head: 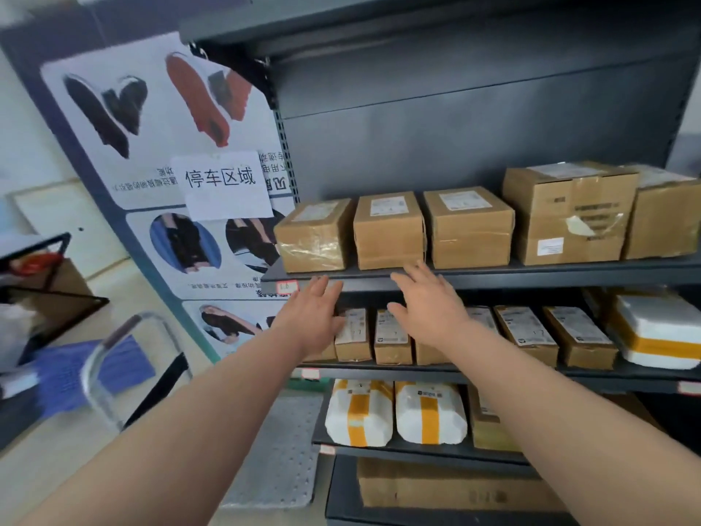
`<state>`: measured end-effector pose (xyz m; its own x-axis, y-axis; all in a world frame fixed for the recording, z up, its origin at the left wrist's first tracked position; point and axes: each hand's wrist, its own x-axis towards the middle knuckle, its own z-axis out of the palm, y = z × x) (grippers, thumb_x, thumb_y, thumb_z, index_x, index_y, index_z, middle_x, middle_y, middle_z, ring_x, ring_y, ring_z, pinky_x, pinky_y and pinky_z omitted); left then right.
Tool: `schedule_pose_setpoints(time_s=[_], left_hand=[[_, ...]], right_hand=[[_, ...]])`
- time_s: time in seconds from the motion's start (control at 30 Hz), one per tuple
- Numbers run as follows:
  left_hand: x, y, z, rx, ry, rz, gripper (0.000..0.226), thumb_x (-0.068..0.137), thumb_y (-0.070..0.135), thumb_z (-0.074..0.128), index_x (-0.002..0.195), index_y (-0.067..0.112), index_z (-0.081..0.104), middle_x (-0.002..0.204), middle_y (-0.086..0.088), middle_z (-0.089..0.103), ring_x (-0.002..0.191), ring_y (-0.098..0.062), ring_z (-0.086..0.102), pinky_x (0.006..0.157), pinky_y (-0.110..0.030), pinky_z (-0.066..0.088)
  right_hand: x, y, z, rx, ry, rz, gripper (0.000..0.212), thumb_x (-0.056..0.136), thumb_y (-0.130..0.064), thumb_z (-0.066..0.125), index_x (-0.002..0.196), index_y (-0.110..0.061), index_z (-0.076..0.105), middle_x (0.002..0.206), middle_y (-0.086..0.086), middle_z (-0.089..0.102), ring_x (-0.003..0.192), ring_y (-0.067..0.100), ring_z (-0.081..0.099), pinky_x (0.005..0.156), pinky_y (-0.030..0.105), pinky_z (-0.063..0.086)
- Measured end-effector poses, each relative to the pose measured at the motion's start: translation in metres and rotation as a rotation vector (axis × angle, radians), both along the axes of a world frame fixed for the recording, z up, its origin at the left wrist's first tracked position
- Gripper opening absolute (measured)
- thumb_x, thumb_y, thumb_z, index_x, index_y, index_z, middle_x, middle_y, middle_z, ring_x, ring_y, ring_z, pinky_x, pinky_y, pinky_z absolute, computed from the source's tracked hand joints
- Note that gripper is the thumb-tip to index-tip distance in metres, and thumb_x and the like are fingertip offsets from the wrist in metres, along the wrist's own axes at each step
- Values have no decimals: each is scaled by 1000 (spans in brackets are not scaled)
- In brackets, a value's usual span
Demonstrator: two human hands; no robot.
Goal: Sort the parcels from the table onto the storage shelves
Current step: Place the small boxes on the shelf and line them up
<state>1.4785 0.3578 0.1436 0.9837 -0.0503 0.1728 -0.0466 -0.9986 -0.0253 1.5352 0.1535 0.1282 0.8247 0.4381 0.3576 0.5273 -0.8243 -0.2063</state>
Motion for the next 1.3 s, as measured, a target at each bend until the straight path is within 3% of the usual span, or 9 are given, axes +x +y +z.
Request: schedule_pose_setpoints(time_s=[0.17,0.3,0.47,0.57,0.63,0.73,0.97,1.17,1.3], left_hand=[[46,39,33,17,-110,32,64,99,27,46,154,22,14,162,-9,12,148,-29,13,118,-46,20],[79,65,52,-43,-196,32,60,97,21,50,151,23,24,160,-9,17,145,-31,20,114,-49,28],[117,99,55,35,-160,10,59,99,23,43,152,30,19,163,-8,7,149,-34,5,117,-51,16],[139,115,64,-11,-78,-1,59,101,25,38,154,33,13,163,-8,7,149,-31,-1,119,-51,8],[148,121,68,-121,4,-40,55,102,20,39,153,33,21,162,-9,10,149,-27,7,120,-44,7],[150,126,68,-331,56,-76,53,100,10,43,147,33,37,158,-5,21,136,-26,37,112,-30,27],[145,135,77,-292,-7,-93,37,102,14,40,135,25,51,125,-10,48,108,-29,54,94,-33,43],[140,153,76,-290,25,-87,43,97,2,42,133,24,46,117,-6,45,96,-25,56,78,-27,43],[143,152,72,-301,10,-75,48,92,-4,43,130,26,44,118,-6,45,91,-26,58,78,-33,47]], right_hand=[[47,37,36,0,-81,47,60,96,-33,50,150,-19,26,159,6,17,148,23,4,117,43,11],[83,54,57,-19,-143,-35,60,98,-38,43,151,-20,22,161,6,9,148,24,-4,117,45,8],[118,64,62,-93,-68,-157,54,99,-48,30,151,-34,22,162,0,4,147,30,-12,117,50,4],[133,71,64,-89,15,-224,56,92,-61,29,145,-43,29,160,-4,16,146,36,-3,114,58,1],[138,76,67,-82,60,-246,57,87,-65,30,141,-47,33,156,-8,28,145,36,10,112,62,4],[139,83,69,-82,62,-240,59,82,-64,37,138,-48,36,150,-10,37,140,30,25,112,61,8],[131,108,72,-105,38,-195,61,81,-57,44,141,-45,35,148,-9,41,135,25,36,107,42,32],[122,124,70,-173,-2,-191,61,84,-52,39,144,-44,31,149,-6,40,134,28,35,109,47,28],[122,125,60,-206,-23,-213,60,91,-50,32,149,-42,18,158,-1,23,144,33,16,115,50,13]])
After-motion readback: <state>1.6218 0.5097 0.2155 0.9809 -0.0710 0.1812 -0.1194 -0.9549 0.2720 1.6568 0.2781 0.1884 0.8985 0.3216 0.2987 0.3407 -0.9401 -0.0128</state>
